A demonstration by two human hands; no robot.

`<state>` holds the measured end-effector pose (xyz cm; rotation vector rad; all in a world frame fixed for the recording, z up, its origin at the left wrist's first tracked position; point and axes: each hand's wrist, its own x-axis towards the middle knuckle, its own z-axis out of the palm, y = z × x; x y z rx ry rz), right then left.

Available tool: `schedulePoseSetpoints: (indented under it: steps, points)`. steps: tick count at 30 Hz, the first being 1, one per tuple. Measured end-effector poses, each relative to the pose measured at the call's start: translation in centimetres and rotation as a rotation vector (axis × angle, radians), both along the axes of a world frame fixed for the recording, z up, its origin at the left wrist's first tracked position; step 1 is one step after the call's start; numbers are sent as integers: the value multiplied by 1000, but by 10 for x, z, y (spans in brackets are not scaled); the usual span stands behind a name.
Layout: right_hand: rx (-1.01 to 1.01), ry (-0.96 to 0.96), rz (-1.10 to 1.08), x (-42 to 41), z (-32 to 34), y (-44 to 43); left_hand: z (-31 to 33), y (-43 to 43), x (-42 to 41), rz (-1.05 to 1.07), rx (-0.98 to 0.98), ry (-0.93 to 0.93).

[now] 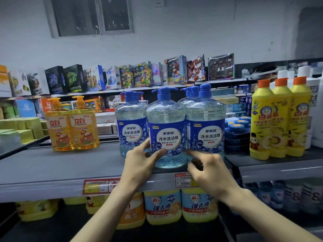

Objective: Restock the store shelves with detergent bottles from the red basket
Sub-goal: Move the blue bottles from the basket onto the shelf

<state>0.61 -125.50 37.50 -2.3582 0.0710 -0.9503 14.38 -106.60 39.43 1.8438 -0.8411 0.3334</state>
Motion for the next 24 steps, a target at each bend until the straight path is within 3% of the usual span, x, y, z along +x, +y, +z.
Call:
schedulePoseSetpoints:
  steps: [6,12,17,24]
  points:
    - [-131,13,-15,0,-9,2,-2,1,-1,69,54,-18]
    - [-210,77,-46,-2,-8,1,1,1,-24,249,290,-142]
    - [-388,221,-39,-18,-2,8,0,9,-58,302,321,-157]
    - [-556,214,-136,-77,-7,-8,-12,-11,-127,332,489,-229]
